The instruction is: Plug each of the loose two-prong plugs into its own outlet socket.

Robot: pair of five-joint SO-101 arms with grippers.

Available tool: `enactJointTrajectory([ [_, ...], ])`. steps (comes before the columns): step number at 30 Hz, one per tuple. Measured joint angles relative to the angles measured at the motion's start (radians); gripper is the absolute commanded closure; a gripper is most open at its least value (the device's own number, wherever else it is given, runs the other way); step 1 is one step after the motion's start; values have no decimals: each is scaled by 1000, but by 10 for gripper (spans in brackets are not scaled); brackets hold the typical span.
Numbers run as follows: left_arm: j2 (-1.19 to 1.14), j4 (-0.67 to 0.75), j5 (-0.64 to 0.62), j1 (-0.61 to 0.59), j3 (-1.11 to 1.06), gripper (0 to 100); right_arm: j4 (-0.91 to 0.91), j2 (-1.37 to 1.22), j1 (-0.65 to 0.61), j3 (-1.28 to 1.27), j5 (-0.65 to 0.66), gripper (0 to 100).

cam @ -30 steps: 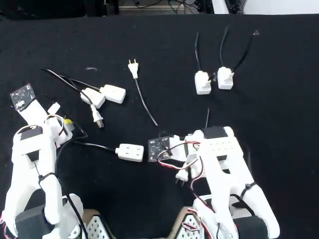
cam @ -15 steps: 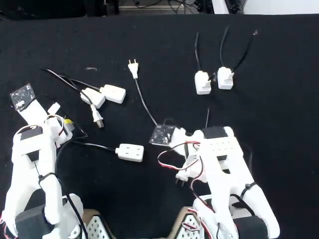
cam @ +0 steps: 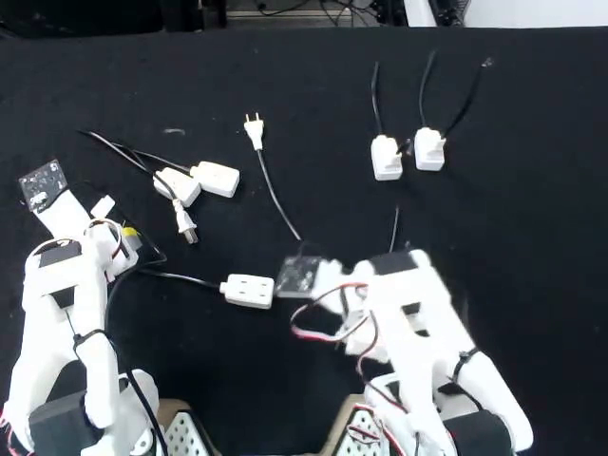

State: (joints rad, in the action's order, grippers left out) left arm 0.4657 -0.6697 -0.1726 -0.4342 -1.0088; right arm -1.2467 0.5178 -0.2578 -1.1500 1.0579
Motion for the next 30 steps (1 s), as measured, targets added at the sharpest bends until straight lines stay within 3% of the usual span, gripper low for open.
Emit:
enactJointTrajectory([
  [6,0,0,0,0,0,759,140,0,-106,-14,-230,906],
  [13,0,0,0,0,0,759,341,0,-123,-14,-491,904],
  [26,0,0,0,0,0,759,390,0,-123,28,-539,902],
  [30,0,0,0,0,0,759,394,0,-103,60,-542,815],
])
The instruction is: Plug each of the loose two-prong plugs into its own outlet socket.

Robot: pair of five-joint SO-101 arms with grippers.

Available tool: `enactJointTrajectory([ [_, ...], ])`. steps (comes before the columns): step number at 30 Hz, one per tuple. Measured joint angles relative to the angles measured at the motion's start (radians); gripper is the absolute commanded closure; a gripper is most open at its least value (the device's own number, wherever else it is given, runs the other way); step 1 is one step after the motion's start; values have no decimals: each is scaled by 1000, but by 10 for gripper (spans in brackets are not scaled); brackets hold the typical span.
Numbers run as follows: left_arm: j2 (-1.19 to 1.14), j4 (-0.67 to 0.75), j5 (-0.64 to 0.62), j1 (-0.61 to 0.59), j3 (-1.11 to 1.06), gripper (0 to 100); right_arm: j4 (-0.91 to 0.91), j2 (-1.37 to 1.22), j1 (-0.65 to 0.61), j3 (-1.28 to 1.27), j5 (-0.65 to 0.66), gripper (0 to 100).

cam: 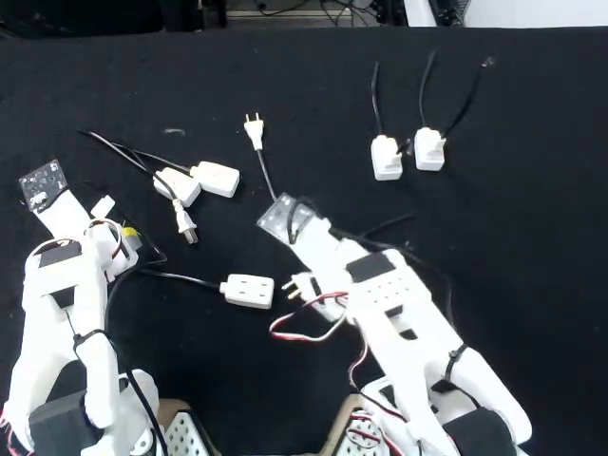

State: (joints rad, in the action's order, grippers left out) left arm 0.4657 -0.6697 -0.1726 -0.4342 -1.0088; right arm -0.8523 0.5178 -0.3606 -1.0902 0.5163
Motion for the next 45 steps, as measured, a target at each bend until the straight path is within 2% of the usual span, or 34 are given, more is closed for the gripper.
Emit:
enactJointTrajectory([
  [3,0,0,0,0,0,759,2,0,54,6,0,724],
  [6,0,0,0,0,0,759,5,0,57,6,20,679],
  [10,0,0,0,0,0,759,14,0,57,6,219,672],
  [12,0,0,0,0,0,759,63,0,18,5,299,672],
  [15,0,0,0,0,0,759,196,0,-17,-60,313,672],
  [23,0,0,0,0,0,759,690,0,2,-321,318,671],
  [28,0,0,0,0,0,759,730,0,23,-324,318,671],
  [31,0,0,0,0,0,759,683,0,77,-284,318,671],
  [38,0,0,0,0,0,759,454,0,146,-129,121,671],
  [41,0,0,0,0,0,759,488,0,146,-129,64,671],
  [45,0,0,0,0,0,759,634,-2,146,-173,-31,670],
])
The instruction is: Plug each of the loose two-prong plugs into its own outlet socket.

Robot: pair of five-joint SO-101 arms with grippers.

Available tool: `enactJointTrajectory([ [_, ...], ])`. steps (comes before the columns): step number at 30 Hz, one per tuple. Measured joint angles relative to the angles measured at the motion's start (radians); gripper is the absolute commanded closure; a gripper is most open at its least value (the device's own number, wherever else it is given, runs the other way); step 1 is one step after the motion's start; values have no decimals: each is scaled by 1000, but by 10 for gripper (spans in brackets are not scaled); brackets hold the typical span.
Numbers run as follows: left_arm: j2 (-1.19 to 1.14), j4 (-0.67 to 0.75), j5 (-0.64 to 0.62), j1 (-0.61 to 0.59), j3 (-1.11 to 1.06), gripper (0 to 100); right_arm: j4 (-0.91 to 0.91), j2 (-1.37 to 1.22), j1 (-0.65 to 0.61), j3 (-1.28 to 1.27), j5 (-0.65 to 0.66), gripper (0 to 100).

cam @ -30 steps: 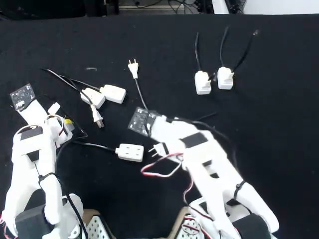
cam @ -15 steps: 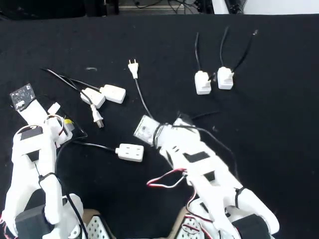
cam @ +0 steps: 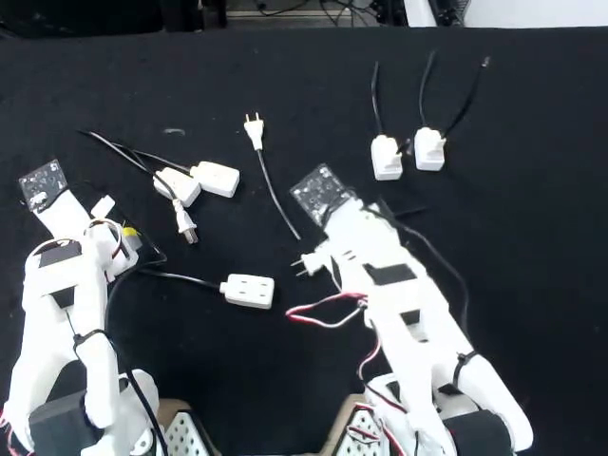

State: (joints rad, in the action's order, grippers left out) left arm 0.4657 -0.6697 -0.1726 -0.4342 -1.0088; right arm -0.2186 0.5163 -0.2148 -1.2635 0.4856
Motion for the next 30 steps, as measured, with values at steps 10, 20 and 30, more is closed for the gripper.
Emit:
enactJointTrajectory([
  [10,0,0,0,0,0,759,-132,0,0,44,-41,818],
  [20,0,0,0,0,0,759,-129,0,0,60,-183,903],
  [30,0,0,0,0,0,759,-89,-92,51,112,-226,986],
])
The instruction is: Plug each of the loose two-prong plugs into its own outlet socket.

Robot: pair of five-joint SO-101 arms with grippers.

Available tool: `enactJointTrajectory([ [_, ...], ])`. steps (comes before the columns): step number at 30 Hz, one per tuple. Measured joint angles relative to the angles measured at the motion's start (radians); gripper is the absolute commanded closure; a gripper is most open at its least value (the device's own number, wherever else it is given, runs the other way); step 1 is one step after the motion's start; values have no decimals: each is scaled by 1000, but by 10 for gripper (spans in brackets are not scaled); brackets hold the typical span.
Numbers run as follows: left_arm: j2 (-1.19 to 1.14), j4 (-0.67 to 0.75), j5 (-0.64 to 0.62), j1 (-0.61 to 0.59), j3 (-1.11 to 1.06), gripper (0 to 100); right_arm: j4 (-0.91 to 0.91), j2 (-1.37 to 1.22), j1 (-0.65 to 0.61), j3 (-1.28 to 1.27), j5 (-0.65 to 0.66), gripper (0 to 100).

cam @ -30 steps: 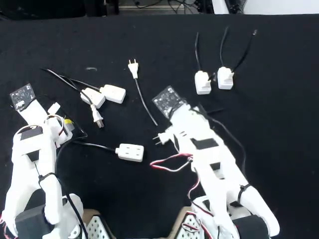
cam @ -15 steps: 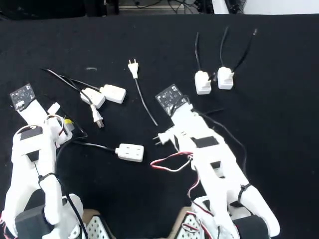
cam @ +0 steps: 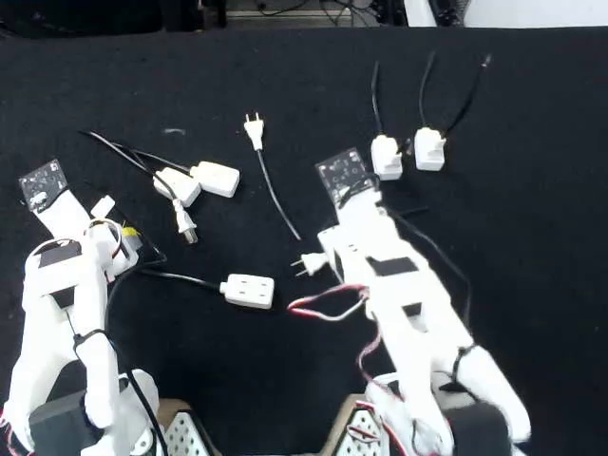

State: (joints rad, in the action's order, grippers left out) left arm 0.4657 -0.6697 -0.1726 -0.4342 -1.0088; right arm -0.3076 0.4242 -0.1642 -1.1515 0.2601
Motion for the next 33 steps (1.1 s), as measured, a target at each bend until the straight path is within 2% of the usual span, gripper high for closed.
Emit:
enactJointTrajectory([
  [4,0,0,0,0,0,759,0,-135,87,104,0,987],
  [9,0,0,0,0,0,759,0,-287,104,183,0,987],
  [16,0,0,0,0,0,759,-8,-296,107,199,0,987],
  [23,0,0,0,0,0,759,-140,-311,109,245,89,987],
  [33,0,6,0,0,0,759,-239,-311,109,267,106,987],
])
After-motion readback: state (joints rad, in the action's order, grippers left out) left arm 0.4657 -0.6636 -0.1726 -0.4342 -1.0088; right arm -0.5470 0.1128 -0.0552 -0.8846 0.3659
